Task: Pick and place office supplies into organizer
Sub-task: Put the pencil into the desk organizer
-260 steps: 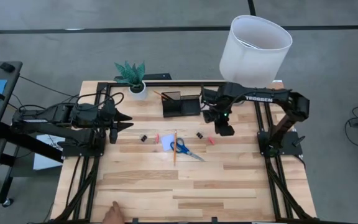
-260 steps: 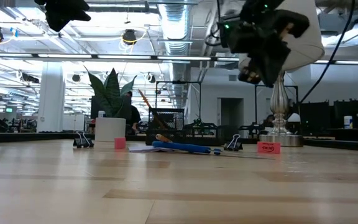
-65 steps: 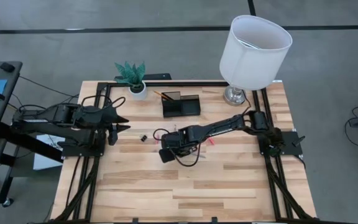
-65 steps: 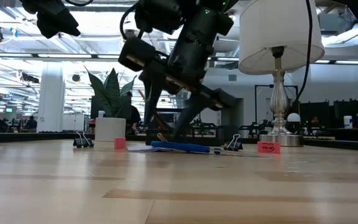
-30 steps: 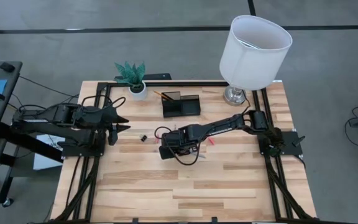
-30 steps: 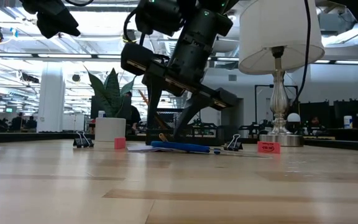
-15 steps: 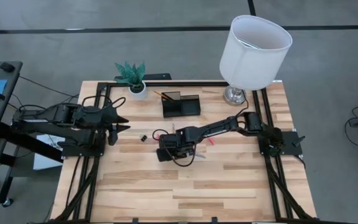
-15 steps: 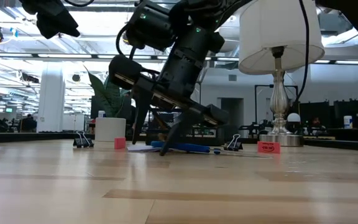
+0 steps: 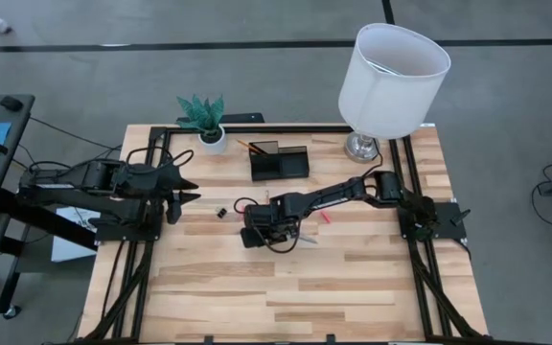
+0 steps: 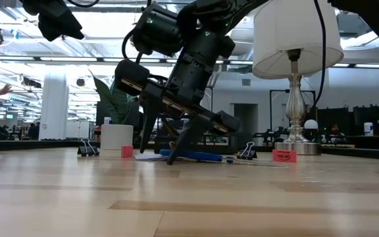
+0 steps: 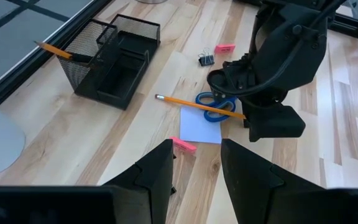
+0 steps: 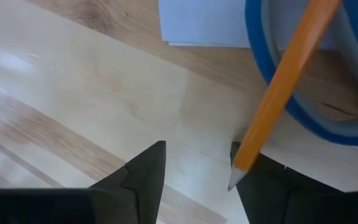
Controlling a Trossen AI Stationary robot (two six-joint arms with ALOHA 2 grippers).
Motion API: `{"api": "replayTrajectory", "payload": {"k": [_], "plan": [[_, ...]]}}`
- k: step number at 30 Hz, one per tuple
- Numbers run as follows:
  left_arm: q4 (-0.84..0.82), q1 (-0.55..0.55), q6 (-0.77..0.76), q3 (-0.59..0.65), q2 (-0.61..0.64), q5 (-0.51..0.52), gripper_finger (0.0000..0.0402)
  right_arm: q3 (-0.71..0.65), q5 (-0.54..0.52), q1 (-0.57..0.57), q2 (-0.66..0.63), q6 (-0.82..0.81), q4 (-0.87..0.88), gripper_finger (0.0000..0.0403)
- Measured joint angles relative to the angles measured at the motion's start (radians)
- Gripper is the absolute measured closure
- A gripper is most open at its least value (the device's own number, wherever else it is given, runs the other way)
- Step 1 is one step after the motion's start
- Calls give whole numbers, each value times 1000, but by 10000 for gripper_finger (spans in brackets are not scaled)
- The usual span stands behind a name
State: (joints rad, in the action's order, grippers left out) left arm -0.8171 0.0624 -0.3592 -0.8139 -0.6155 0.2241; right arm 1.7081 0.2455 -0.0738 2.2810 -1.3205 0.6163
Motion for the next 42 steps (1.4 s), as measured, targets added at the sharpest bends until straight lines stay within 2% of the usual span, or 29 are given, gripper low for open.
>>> {"api": "replayTrajectory", "payload": {"k": [8, 11, 14, 22, 42], "plan": [[0, 0, 0, 0, 0, 0, 276, 2, -9, 3, 1, 3, 3, 230], [0, 0, 0, 0, 0, 0, 276, 2, -17, 3, 1, 30, 5, 242], [0, 0, 0, 0, 0, 0, 276, 2, -29, 2, 1, 43, 13, 274], [-1, 0, 0, 0, 0, 0, 276, 1, -44, 0, 2, 98, 29, 391], [-1, 0, 0, 0, 0, 0, 276, 3, -131, -44, -35, 68, 56, 394]]}}
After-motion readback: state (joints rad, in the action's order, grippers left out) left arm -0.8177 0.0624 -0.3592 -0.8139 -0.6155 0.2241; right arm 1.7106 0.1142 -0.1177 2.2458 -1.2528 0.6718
